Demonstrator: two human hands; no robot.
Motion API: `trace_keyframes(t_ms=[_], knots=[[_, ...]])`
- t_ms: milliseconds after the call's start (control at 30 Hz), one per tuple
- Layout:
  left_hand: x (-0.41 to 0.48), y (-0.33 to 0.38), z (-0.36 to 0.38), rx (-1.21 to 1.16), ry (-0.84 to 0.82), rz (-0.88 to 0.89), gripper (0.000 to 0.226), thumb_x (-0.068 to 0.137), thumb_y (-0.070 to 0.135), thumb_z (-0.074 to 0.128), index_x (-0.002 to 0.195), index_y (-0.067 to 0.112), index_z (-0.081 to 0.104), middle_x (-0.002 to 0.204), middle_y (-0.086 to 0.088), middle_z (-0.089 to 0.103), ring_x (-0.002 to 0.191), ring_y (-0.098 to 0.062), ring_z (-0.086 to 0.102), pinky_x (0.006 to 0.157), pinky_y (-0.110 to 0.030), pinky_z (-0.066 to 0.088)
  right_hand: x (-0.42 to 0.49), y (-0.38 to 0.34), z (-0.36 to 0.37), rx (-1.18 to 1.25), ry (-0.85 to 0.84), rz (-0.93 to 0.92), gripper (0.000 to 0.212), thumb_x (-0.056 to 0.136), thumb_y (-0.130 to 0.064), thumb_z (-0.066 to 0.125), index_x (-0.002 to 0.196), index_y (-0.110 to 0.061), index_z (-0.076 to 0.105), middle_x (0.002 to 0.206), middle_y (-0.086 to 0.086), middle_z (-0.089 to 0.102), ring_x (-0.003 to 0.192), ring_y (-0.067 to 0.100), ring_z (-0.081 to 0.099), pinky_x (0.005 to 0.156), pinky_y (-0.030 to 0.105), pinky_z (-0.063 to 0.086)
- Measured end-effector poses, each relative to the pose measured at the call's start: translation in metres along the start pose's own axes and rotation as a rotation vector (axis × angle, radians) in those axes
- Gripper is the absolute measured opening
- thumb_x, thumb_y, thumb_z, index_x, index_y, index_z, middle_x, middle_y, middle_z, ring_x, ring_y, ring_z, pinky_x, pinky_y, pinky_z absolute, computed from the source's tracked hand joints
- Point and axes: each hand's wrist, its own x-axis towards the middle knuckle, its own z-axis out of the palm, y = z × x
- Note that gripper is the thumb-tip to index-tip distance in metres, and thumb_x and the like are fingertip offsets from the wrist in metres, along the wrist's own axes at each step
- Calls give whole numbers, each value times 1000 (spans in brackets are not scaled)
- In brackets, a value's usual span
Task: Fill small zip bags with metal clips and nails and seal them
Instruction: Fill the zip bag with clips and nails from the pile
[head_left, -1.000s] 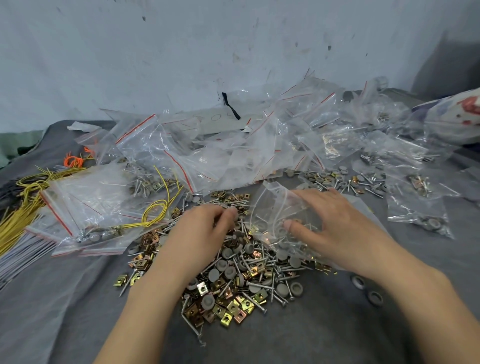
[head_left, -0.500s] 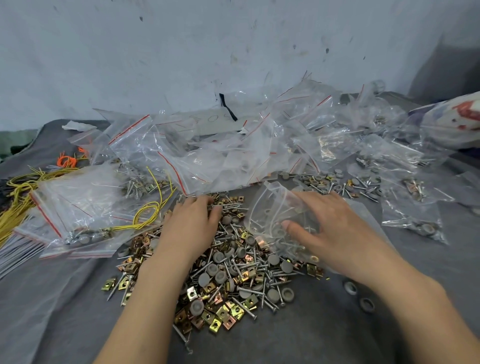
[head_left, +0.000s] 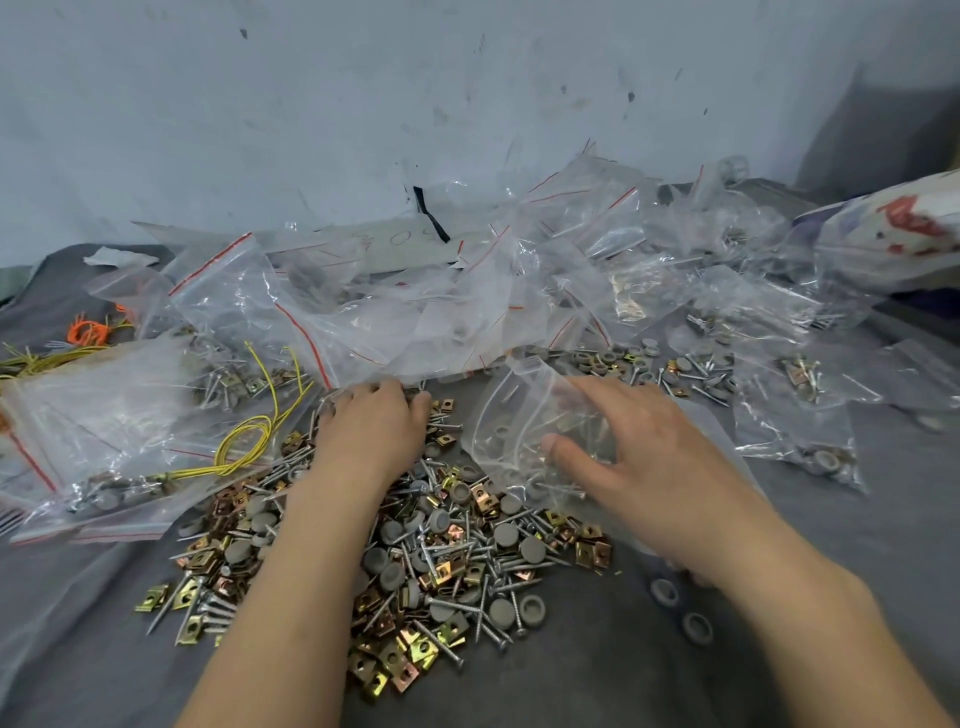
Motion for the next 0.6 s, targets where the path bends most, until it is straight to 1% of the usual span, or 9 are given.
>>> trace_keyframes(t_ms=[133,200,267,367,433,500,600], knots=[[-1,18,4,55,-15,25,52,103,47,34,140,12,45,143,-22,42,135,-39,36,109,-49,33,0,5,-6,-6,14,15,54,93,-60,40,143,-39,40,141,-22,47,125,4,39,114,33,26],[-2,27,8,81,-2,37,53,103,47,34,139,11,45,142,-24,41,134,-39,34,107,-49,34,0,9,-9,-17,20,20,53,94,-59,41,143,-39,40,141,-21,47,130,4,37,115,31,24],[-3,34,10,100,9,57,54,102,49,33,137,9,44,140,-25,42,132,-39,36,105,-48,36,0,12,-11,-19,22,30,55,95,-59,40,145,-38,39,144,-20,46,135,4,35,118,33,22],[-2,42,12,123,-2,115,57,100,53,34,137,10,42,138,-22,44,131,-37,38,103,-48,37,-2,16,-14,-13,25,41,57,95,-59,40,146,-36,38,145,-21,44,137,3,32,121,38,21],[-2,48,14,123,10,189,50,102,49,33,137,15,46,136,-17,47,129,-35,41,102,-47,38,-3,18,-16,-4,31,40,56,95,-60,40,146,-37,39,145,-21,44,136,2,32,121,41,21],[-3,53,17,91,26,263,41,103,38,34,135,19,50,134,-11,50,126,-32,43,101,-44,39,-4,19,-17,1,39,39,56,94,-60,39,144,-37,40,143,-21,46,135,2,34,120,43,23],[-8,55,17,55,8,337,35,104,32,35,132,19,52,133,-7,50,124,-29,43,97,-43,40,-4,20,-19,2,47,41,54,93,-59,40,142,-37,43,138,-22,47,133,4,37,120,42,24]])
